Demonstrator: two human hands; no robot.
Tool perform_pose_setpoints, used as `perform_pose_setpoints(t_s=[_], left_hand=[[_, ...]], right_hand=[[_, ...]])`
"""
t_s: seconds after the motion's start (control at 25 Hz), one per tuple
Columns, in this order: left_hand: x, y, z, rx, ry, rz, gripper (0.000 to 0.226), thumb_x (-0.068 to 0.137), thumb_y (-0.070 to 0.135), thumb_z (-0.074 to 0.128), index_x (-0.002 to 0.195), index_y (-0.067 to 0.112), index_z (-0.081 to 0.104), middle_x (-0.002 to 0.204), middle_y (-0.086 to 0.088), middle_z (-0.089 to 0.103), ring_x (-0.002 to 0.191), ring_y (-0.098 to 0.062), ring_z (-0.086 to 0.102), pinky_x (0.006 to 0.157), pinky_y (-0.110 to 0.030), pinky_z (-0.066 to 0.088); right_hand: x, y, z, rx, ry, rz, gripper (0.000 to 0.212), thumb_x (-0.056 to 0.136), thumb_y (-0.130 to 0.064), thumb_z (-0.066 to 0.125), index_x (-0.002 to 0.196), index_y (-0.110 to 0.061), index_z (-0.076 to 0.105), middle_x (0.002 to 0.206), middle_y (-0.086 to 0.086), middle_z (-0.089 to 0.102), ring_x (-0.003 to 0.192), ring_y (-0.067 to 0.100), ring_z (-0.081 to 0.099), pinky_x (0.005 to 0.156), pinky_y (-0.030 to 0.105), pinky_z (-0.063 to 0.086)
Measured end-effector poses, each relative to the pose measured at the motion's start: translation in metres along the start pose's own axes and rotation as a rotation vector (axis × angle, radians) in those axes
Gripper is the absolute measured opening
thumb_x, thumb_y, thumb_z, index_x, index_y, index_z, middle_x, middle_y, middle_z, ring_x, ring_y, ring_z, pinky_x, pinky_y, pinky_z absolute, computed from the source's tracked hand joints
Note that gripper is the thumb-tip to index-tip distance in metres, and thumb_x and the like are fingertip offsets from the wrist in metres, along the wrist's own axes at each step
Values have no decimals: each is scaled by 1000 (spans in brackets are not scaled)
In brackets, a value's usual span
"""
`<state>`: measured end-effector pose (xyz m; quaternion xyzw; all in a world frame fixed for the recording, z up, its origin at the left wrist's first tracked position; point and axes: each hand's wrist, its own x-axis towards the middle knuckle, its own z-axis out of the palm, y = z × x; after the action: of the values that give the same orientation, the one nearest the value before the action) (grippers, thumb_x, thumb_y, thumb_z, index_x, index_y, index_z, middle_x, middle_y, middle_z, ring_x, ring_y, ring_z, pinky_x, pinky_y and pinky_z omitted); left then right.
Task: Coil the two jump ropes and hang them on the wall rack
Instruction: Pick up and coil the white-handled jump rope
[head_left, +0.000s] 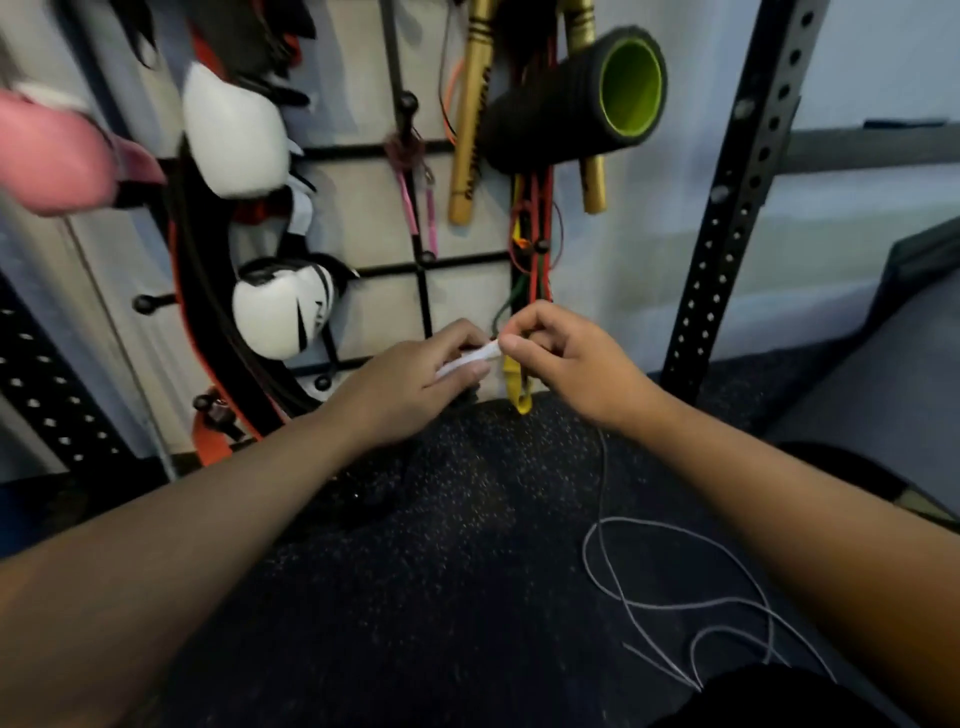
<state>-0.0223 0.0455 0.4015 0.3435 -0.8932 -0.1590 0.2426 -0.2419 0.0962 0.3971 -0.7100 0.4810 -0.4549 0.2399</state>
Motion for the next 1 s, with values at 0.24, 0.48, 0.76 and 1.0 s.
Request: perform_pose_setpoints(t_s=[0.24,0.48,0.76,1.0], left_hand=[[-5,-14,-31,-249,191,3,21,103,48,54,100,28,59,68,8,53,60,-9,48,62,-37,38],[21,-23,-49,-545,295,24,21,104,41,55,110,23,63,62,8,47,49,-3,39,51,-25,33],[31,-19,-41,-1134,576,-120,14,109,28,48,116,22,59,76,7,50,47,-6,32,38,-20,24],[25,-21,-52,-1521,872,-61,27,113,24,38,129,10,54,74,5,46,58,-7,42,55,-24,39]], right_hand=[[23,-36,36,143,106,-16,29,109,-28,47,88,-38,64,61,-1,45,47,4,37,47,19,31],[48,-46,53,146,209,17,32,111,-35,36,98,-28,64,69,0,51,52,5,44,55,26,34],[47,-42,88,328,138,111,36,112,-36,33,106,-20,64,77,10,57,57,28,43,44,36,41],[38,-53,116,432,13,155,30,111,-34,35,119,-33,63,83,8,71,51,20,49,40,23,35]])
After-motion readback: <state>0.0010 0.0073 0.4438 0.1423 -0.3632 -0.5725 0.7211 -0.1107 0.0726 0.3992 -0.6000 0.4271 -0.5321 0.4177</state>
